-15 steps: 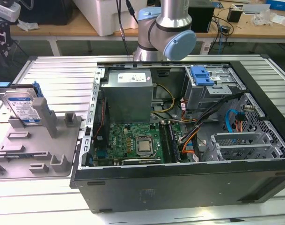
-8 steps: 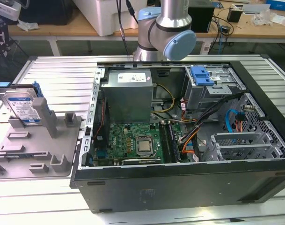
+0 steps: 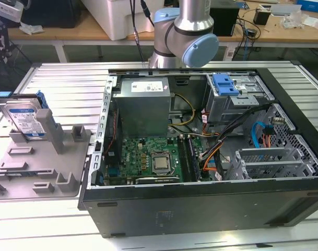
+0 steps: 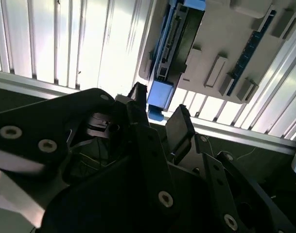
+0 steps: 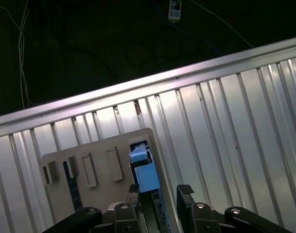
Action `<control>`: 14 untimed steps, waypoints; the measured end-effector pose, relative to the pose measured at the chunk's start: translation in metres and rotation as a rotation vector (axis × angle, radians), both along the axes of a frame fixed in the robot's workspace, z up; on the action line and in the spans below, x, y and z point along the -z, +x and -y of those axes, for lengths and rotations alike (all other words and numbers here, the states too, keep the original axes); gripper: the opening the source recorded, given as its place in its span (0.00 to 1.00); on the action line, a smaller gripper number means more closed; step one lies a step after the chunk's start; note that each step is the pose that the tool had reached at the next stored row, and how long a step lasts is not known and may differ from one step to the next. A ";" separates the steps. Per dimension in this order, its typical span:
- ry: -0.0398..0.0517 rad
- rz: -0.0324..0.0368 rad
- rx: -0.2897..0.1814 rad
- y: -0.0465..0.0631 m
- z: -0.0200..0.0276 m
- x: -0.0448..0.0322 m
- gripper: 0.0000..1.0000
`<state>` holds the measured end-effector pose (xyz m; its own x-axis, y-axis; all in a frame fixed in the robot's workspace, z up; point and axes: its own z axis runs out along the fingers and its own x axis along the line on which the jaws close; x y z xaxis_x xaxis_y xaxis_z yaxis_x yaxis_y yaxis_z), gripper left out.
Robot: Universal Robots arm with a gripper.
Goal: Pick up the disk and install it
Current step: 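Pick up the disk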
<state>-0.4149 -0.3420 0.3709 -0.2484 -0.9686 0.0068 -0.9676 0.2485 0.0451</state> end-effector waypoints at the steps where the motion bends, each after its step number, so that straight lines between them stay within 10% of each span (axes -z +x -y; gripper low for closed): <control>1: -0.0001 0.0008 -0.010 0.000 0.0000 0.0000 0.44; 10: -0.0065 0.0286 -0.137 0.000 0.0000 0.0002 0.44; 14: -0.0141 0.0298 -0.153 0.000 0.0000 0.0003 0.44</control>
<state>-0.4149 -0.3420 0.3706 -0.0984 -0.9950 0.0155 -0.9950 0.0986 0.0134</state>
